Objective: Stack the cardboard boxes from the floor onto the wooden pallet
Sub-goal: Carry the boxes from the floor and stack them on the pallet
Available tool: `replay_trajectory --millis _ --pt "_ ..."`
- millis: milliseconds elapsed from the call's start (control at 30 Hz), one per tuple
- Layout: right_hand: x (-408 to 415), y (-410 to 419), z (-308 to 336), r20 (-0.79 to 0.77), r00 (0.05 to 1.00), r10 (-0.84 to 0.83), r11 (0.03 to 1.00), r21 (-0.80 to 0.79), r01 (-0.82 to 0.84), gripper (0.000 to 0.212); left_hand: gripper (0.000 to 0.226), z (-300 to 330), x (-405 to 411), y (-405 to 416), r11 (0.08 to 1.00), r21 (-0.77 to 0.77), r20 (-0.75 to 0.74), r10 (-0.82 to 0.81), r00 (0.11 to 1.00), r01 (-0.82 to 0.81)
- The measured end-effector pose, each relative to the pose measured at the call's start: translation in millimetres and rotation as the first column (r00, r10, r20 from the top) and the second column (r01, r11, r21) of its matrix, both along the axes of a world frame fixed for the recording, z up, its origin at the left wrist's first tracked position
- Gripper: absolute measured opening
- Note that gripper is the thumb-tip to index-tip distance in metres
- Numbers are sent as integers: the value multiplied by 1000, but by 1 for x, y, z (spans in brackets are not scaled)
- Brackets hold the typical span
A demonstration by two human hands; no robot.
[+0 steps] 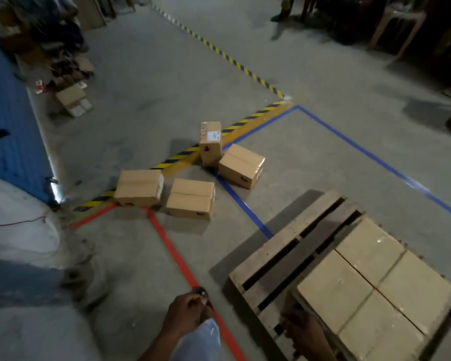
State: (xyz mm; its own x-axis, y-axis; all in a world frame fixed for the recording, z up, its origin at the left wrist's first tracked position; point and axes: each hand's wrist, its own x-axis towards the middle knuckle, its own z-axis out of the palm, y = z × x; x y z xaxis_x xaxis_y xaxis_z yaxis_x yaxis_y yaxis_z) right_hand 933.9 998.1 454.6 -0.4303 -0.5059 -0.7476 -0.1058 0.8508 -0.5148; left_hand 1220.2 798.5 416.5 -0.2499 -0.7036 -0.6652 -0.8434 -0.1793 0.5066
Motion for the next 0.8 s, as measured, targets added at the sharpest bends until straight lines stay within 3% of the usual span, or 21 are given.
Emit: replay_trajectory --millis 100,233,367,467,667,800 --pt "19 -100 22 42 997 64 997 -33 -63 6 29 -17 32 -81 990 50 -74 139 988 -135" --pt "30 -210 65 43 991 129 980 -161 -120 12 7 21 43 -186 990 -20 -56 138 989 -139" --pt "11 -271 82 -51 987 154 957 -241 -161 15 1 12 45 -259 983 -60 -82 170 982 -176" --pt "-7 -305 85 -89 986 141 953 -257 -159 11 9 14 26 -291 971 17 -107 237 965 -237" --pt "-55 -391 75 24 1000 15 976 -217 -9 16 8 29 -53 -353 924 138 -215 380 899 -357" --pt "-119 -475 44 38 992 121 972 -208 -110 14 17 14 -95 -417 880 145 -201 473 858 -452"
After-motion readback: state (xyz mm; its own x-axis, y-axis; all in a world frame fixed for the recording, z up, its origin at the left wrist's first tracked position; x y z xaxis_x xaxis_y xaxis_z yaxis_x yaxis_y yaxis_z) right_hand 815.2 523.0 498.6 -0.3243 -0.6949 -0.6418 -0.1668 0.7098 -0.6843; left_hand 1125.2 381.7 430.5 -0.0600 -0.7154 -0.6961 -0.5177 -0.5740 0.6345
